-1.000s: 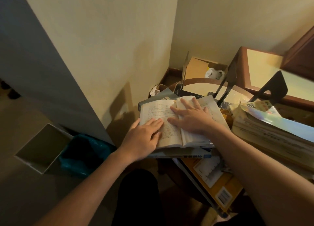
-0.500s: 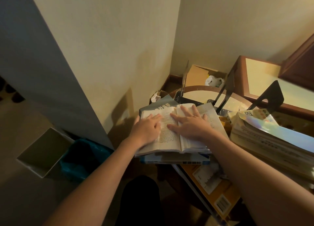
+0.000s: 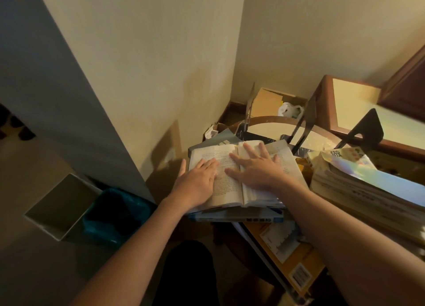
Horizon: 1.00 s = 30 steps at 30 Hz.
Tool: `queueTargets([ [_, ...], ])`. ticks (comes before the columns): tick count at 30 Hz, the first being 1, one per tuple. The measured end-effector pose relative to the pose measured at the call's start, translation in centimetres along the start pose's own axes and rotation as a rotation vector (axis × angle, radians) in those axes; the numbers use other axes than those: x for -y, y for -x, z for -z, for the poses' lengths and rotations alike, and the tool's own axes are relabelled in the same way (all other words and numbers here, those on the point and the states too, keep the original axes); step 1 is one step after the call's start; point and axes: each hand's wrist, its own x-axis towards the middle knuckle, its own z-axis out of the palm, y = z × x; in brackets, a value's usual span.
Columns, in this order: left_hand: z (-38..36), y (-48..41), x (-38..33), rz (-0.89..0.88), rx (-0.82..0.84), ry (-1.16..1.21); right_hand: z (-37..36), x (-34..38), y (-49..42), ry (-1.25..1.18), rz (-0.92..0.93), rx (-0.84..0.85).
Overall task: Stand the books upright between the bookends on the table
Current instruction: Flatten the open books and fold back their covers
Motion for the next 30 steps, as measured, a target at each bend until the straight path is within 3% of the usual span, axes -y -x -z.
queueTargets([
  [8, 0.1, -4.9, 0.4, 0.124, -0.001, 0.059, 0.1, 0.2, -0.6, -0.010, -0.027, 0.009],
  [20, -1.3, 5.3, -0.3, -0.032, -0.039, 0.151, 0.2, 0.2, -0.4, -0.015, -0.014, 0.003],
  [30, 0.1, -2.3, 0.6, 0.056, -0.018, 0.131, 0.4, 0.4, -0.4, -0.003, -0.034, 0.019],
])
